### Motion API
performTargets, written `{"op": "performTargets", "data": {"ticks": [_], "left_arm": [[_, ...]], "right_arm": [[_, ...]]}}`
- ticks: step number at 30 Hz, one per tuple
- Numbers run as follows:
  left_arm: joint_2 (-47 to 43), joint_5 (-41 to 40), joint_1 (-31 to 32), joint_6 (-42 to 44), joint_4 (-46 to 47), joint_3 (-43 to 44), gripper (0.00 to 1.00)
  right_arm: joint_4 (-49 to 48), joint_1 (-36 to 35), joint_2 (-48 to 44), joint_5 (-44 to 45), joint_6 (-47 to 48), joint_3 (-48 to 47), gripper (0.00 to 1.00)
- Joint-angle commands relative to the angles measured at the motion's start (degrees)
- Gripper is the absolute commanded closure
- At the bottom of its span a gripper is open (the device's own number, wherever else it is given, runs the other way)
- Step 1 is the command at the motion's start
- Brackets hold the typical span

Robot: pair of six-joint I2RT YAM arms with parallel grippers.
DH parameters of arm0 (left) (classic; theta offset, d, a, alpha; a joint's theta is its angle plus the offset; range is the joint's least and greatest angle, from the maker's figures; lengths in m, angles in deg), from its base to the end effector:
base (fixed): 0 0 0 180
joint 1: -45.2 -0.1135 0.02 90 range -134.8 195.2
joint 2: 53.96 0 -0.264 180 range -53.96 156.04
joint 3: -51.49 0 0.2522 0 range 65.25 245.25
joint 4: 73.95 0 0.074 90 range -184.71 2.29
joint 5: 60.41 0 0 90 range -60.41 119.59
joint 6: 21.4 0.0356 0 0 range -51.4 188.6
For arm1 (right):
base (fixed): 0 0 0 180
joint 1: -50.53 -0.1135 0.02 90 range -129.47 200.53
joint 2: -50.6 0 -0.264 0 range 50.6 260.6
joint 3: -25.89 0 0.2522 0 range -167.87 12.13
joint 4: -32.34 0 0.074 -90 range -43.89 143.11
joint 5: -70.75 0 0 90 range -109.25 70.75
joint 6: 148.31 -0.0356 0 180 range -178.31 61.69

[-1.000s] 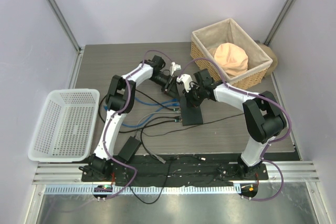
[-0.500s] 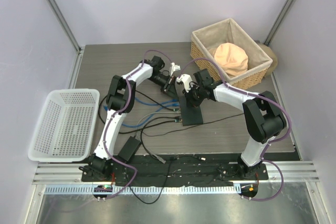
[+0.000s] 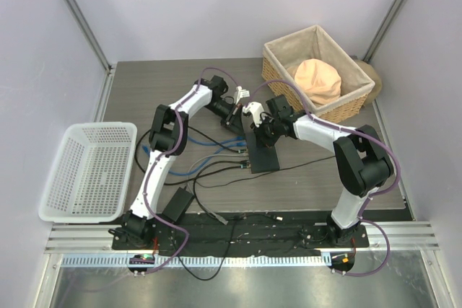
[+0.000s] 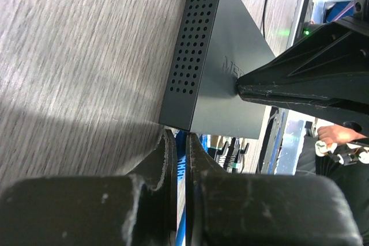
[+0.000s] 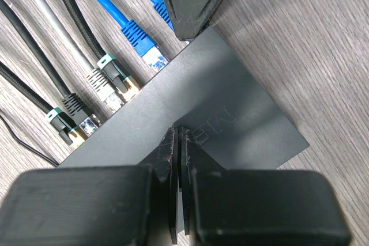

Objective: Pull the plug from the switch port

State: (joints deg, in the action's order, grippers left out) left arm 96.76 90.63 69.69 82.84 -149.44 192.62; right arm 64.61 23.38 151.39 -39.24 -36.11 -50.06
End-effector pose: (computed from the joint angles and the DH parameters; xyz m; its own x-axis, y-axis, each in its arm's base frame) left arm 0.4483 -0.2384 0.1097 -0.8127 0.5011 -0.2976 0.4838 0.2954 -0.8239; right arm 0.3118 0.1736 0.1767 -0.4674 -0.6387 -0.6112 -0.8323 0.5510 0.0606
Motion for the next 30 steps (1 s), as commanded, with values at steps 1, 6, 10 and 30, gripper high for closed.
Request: {"op": "performTargets", "data": {"ticks": [1, 6, 10, 30], "left_arm": [[4.68, -11.03, 1.26, 3.79, -11.39, -1.24, 1.0], [4.15, -9.71, 1.7, -0.61, -9.37, -6.33, 1.0], [4.41, -11.54, 1.61, -2.28, -9.46, -6.18, 1.0], [2.74, -15.77, -2.6, 0.26, -10.68, -9.78, 1.0]], "right_arm": [[2.77, 0.26, 4.59, 5.75, 1.71, 2.34, 0.99], [2.59, 0.26, 4.15, 6.1, 1.62, 2.78, 0.99], [2.33, 0.26, 4.15, 6.8, 1.45, 3.39, 0.99], [0.66, 2.11, 5.82, 13.4, -1.81, 4.54, 0.99]]}}
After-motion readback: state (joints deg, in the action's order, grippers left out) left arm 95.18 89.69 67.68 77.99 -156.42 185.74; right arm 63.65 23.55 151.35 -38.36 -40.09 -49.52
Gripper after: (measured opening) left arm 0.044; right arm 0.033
